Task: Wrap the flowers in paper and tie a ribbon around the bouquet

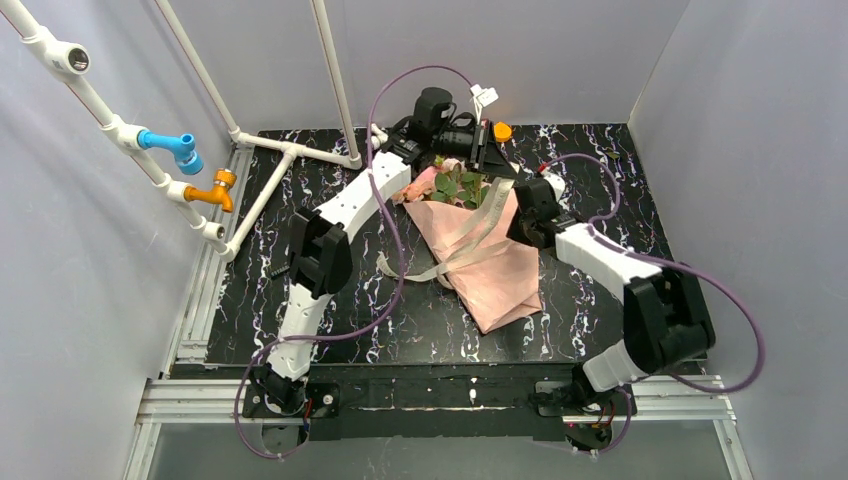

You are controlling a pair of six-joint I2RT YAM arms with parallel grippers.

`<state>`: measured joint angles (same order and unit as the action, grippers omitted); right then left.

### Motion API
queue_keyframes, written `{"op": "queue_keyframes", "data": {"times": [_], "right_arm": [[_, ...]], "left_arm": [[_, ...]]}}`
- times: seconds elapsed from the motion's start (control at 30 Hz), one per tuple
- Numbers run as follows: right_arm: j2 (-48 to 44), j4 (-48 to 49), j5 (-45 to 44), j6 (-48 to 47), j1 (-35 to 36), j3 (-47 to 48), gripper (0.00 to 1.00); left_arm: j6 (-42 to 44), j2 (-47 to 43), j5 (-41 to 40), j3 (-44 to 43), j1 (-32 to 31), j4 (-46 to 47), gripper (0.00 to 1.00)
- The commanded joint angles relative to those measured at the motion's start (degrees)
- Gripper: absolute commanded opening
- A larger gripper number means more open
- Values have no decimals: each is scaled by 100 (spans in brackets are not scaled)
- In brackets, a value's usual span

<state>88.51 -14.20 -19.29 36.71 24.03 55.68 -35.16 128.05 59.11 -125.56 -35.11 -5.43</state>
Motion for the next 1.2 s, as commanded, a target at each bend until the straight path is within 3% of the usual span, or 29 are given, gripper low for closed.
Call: {"op": "queue_keyframes", "data": {"times": [0.0,0.27,0.33,0.47,0.53,0.6,0.73,0.9,1.03,1.17], "right_arm": [[-907,686,150,-219,5,-513,1],[-1696,1600,464,-224,2,-1386,1],[-1632,1656,541,-195,1,-1364,1],[-1415,1648,582,-180,5,-1186,1],[-1316,1657,583,-178,5,-1100,1],[-1254,1678,592,-173,5,-1042,1],[-1145,1689,515,-181,5,-908,1],[-968,1657,505,-205,5,-700,1],[-874,1662,496,-243,5,-632,1],[-833,1674,514,-243,3,-624,1]], "left_arm": [[-1142,460,273,10,-13,886,0],[-1993,1032,176,-295,-44,938,1],[-2027,1025,5,-210,57,834,6],[-2565,1020,-151,174,407,811,30],[-2587,992,-82,345,518,670,49],[-2171,855,-221,402,582,22,71],[-426,511,-1352,-105,686,-2127,96],[934,354,-2894,-928,751,-3951,98],[1459,55,-3966,-806,728,-4486,98],[1715,-212,-4444,-514,616,-4411,81]]}}
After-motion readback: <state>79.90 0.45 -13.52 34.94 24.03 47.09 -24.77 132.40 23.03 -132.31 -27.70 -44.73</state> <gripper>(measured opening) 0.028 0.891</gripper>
